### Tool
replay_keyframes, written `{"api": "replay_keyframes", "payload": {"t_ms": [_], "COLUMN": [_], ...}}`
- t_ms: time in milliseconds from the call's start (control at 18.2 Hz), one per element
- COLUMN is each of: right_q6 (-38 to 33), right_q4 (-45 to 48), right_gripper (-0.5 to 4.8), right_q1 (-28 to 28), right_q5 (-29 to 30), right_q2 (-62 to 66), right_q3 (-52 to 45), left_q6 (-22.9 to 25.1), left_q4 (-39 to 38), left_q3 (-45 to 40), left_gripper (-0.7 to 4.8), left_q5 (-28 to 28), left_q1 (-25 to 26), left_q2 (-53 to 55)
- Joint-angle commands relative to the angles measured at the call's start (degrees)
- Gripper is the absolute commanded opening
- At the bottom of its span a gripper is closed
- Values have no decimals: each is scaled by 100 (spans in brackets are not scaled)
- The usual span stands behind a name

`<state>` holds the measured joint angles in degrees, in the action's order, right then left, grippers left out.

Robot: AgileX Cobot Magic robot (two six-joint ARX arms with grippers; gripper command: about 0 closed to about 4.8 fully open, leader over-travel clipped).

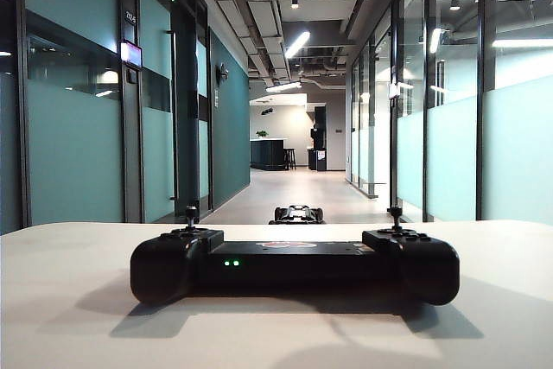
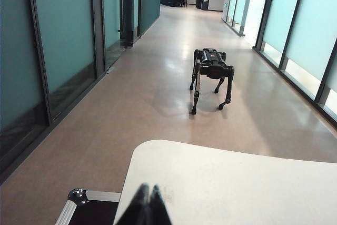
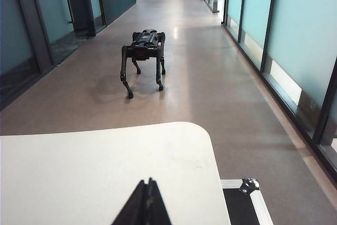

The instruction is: Push the left joystick on the remote control sitting on the white table forward to make the robot dog walk in a straight line until it approaches the door.

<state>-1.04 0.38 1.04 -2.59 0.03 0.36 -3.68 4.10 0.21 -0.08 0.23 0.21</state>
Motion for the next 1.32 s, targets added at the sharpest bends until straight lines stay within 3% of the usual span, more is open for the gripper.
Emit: {"api": "replay_keyframes", "payload": {"t_ms": [55,330,495,715,935,1320], "right_q6": [-7,-7,-7,-7,-111,-109], "right_q4": [116,118,118,120,214,-216], "right_gripper": [-1,0,-1,-1,-1,-3], "right_q1": [-7,-9,-9,-9,-17,-48], "right_q5": [-22,-20,-17,-13,111,109], "right_q2": [-20,-20,-20,-20,-13,498], "right_q3": [-31,-31,-31,-31,238,1687], "left_q6": [22,48,420,450,232,-254], "left_q4": [109,90,90,79,-61,-595], "left_q3": [20,20,20,20,166,1132], "left_gripper": [-5,-5,-5,-5,-5,-5], "left_q5": [9,7,-35,-284,-291,-337], "left_q1": [0,0,0,0,-7,-9], "left_q2": [2,2,2,2,4,245]}}
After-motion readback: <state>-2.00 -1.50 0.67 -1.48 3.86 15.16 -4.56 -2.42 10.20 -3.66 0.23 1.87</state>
